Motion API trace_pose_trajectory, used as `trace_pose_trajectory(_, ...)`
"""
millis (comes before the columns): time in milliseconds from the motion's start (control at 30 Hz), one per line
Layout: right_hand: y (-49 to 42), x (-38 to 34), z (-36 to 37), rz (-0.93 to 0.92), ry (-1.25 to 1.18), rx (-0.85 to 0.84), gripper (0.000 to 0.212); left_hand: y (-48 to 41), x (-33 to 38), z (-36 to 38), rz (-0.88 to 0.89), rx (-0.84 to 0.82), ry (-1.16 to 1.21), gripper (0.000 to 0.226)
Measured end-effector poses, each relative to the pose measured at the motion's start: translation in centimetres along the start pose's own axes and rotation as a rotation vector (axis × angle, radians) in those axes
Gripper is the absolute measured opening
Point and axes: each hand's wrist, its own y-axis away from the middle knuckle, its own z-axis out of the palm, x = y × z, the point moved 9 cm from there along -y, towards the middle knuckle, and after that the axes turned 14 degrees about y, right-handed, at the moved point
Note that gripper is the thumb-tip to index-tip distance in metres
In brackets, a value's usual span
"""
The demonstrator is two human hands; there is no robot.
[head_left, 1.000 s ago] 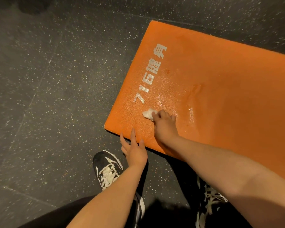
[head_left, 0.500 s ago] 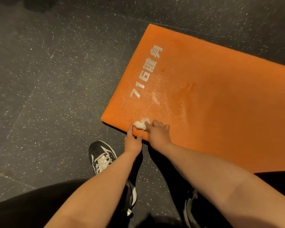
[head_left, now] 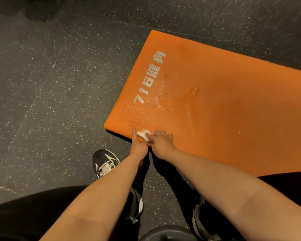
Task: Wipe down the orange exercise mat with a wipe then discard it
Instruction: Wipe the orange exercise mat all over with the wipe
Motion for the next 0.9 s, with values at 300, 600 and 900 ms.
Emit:
trace_pose_trajectory(300,-0.1,4.9,-2.1,0.293,-0.014,0.02,0.062,1.9,0.4,-0.5,0.054,0.074,0.04,0.076)
trace_pose_trajectory(600,2.5,-2.9,1.7,-0.146,0.082,-0.141,0.05,5.0,-4.5,-2.0,-0.043,0.102,0.089,0.08)
trace_pose_trajectory(900,2.5,-0.4,1.1,-0.015,0.113,-0.058,0.056,4.8,-3.7,-2.8,-0.092,0.143,-0.244,0.075)
